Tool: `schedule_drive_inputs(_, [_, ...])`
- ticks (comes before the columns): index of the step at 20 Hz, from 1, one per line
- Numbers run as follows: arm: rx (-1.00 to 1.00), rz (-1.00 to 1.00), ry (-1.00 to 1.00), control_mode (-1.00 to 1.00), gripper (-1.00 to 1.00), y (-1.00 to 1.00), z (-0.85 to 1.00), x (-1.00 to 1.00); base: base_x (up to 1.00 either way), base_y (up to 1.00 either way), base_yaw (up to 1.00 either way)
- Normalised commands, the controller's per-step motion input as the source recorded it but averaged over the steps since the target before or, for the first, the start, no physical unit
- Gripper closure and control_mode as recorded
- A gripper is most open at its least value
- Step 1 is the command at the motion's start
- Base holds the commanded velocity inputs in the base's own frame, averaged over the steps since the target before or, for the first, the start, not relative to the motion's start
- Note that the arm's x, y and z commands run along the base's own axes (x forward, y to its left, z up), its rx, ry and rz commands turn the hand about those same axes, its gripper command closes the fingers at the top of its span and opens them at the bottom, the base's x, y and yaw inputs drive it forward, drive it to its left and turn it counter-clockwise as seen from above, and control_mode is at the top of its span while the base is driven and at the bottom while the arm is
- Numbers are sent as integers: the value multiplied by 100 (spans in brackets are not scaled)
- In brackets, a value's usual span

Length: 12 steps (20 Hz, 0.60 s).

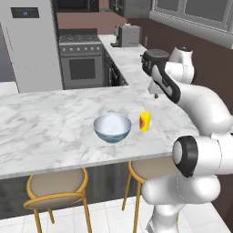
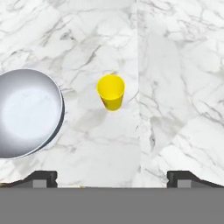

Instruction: Place the cup inside the bowl on the dining table and move the bowl to any counter.

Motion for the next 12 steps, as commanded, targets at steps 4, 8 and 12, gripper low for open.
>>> schedule_drive_inputs(4, [0, 0, 0, -100, -100, -3, -16, 45, 0, 0, 0])
schedule_drive_inputs(8, [0, 0, 0, -100, -100, -2, -21, 43, 0, 0, 0])
schedule_drive_inputs(12, [0, 0, 0, -100, -100, -2, -23, 40, 0, 0, 0])
